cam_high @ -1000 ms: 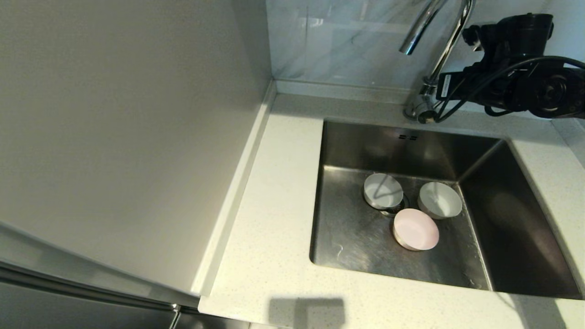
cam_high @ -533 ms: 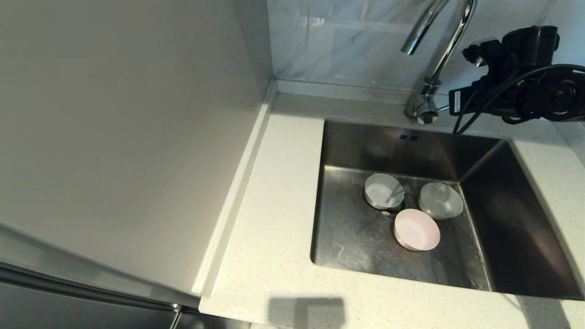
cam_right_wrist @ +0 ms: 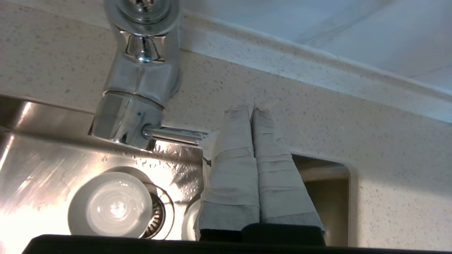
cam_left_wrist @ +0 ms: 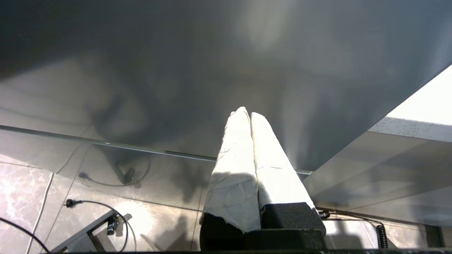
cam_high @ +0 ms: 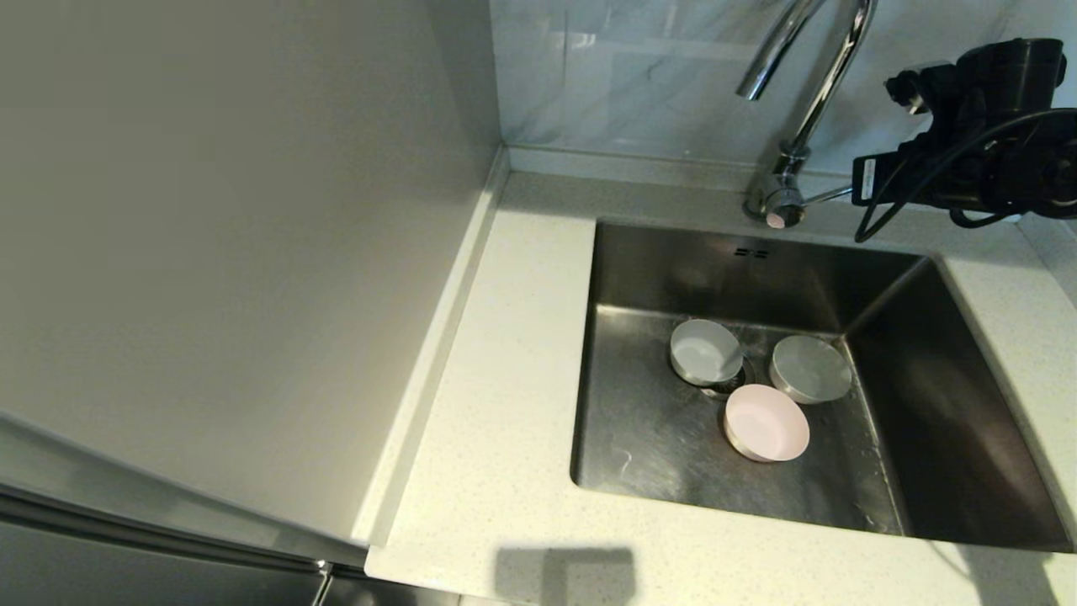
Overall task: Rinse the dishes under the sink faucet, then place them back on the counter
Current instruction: Turn on the faucet
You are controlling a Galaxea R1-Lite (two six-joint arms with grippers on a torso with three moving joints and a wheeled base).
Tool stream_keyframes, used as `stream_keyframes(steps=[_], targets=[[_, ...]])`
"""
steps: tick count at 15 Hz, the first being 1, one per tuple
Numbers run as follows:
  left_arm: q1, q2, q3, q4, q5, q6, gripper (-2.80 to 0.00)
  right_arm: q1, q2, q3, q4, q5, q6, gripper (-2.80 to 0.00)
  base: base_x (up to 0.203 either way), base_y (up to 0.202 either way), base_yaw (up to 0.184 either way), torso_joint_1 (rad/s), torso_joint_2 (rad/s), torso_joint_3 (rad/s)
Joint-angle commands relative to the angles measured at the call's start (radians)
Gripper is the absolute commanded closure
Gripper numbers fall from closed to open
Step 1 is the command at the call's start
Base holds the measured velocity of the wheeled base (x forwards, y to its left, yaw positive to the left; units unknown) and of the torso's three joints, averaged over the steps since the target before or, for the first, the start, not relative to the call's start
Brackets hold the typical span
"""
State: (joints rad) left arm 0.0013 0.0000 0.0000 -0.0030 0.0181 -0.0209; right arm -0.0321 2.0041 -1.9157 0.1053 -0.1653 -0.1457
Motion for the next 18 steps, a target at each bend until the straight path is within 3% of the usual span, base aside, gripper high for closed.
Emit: stream_keyframes(steps=[1, 8, 18], targets=[[0.0, -0.003, 0.0, 0.0, 0.0, 0.0, 0.0, 0.003, -0.008, 0.002, -0.002, 0.003, -0.003, 0.0, 0.0, 0.0, 0.0, 0.0, 0.0, 0.0], [0.0, -0.003, 0.0, 0.0, 0.0, -0.001, 0.0, 0.09, -0.008, -0.016, -0.003, 0.0, -0.009, 0.0, 0.0, 0.0, 0.0, 0.0, 0.0, 0.0], [0.0, -0.003, 0.0, 0.0, 0.0, -0.001, 0.0, 0.077, -0.073, 0.152, 0.001, 0.006, -0.19, 0.0, 0.0, 0.0, 0.0, 0.0, 0.0, 0.0]])
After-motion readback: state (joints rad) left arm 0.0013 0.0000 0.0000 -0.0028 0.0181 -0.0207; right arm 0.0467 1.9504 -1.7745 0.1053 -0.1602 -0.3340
